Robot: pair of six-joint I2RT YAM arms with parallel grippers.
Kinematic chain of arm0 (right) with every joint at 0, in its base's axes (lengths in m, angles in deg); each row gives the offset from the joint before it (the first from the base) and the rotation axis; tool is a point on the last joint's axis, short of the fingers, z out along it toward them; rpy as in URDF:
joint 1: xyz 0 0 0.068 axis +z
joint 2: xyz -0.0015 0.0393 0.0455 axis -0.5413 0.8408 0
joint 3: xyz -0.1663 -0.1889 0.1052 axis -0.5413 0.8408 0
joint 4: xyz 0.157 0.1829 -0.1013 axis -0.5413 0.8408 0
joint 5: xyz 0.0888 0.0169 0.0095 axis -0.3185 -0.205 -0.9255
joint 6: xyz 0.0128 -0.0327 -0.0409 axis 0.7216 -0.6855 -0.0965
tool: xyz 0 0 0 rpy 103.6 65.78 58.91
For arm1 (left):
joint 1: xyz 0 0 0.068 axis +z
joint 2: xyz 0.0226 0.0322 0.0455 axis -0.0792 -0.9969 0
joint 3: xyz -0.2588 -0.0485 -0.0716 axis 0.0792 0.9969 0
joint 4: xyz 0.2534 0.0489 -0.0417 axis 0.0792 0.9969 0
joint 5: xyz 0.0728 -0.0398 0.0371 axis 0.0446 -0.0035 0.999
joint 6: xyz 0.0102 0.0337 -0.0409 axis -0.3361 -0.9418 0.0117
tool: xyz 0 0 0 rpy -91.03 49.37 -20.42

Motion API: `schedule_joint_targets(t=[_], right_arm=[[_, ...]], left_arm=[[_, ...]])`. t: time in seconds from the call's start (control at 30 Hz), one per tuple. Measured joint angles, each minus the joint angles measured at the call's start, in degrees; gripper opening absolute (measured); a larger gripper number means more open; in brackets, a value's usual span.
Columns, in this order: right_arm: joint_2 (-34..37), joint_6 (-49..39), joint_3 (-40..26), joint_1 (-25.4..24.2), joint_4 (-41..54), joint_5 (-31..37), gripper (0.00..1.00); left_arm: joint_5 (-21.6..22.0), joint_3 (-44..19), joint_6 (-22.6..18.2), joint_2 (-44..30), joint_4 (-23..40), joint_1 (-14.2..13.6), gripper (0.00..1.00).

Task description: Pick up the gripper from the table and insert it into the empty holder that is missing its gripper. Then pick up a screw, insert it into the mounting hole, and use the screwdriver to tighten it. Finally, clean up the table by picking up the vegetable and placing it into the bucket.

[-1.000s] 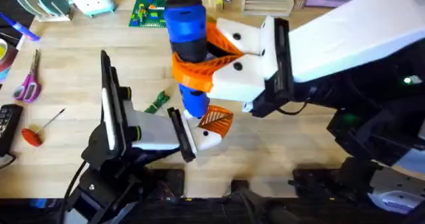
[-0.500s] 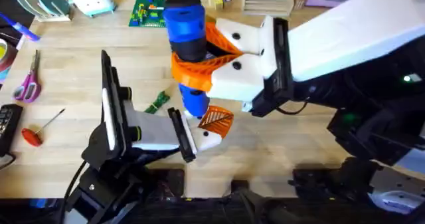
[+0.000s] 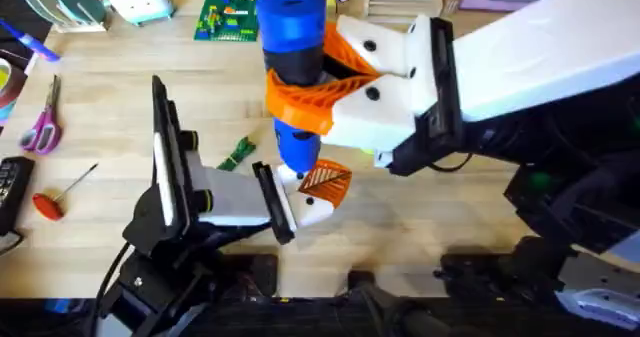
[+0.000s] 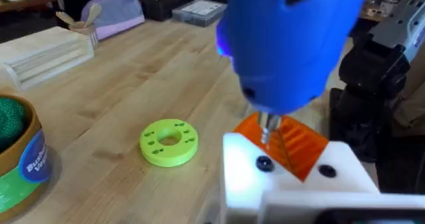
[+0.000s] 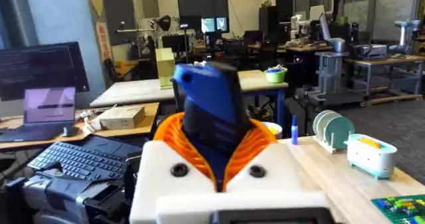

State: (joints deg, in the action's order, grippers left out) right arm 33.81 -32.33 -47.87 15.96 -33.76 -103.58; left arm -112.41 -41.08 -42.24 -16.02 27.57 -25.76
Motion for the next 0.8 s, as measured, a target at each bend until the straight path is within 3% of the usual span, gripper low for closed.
schedule_joint_targets(t=[0.8], right_arm=[[1.6,0.6,0.0,0.0,0.6,0.0,0.026]], left_arm=[[0.0,0.0,0.0,0.0,0.0,0.0,0.005]])
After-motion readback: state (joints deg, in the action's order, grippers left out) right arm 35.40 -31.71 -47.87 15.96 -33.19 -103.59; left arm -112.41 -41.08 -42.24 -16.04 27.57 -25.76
